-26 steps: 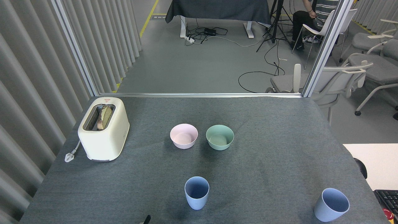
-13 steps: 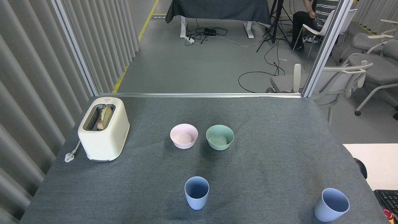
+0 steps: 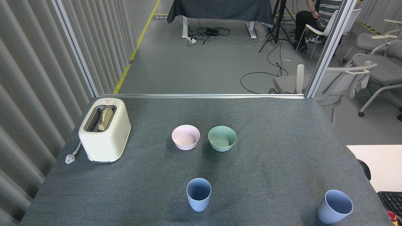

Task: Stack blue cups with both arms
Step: 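Withdraw the left gripper from the placed cup, then grasp the blue cup nearest the right gripper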

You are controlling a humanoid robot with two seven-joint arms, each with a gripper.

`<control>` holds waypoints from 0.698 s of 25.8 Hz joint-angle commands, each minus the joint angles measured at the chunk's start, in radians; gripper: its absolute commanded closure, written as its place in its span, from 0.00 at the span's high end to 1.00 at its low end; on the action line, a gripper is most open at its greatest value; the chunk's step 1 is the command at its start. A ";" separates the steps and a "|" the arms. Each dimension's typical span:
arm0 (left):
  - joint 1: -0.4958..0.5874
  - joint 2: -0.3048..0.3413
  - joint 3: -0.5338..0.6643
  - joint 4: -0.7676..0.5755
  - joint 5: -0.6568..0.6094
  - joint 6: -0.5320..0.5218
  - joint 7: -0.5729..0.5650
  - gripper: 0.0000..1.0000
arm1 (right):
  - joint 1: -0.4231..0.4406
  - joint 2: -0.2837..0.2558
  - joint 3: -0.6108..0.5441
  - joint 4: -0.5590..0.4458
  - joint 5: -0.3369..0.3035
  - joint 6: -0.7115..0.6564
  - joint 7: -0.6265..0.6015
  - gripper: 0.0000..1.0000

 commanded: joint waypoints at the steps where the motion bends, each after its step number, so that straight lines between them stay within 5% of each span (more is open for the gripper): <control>1: 0.000 0.001 0.005 0.000 0.005 -0.002 0.001 1.00 | -0.027 -0.008 0.000 0.033 -0.039 0.025 0.001 1.00; 18: -0.002 0.001 0.009 0.011 0.005 0.000 0.001 1.00 | -0.142 -0.046 0.000 0.089 -0.062 0.057 0.054 1.00</control>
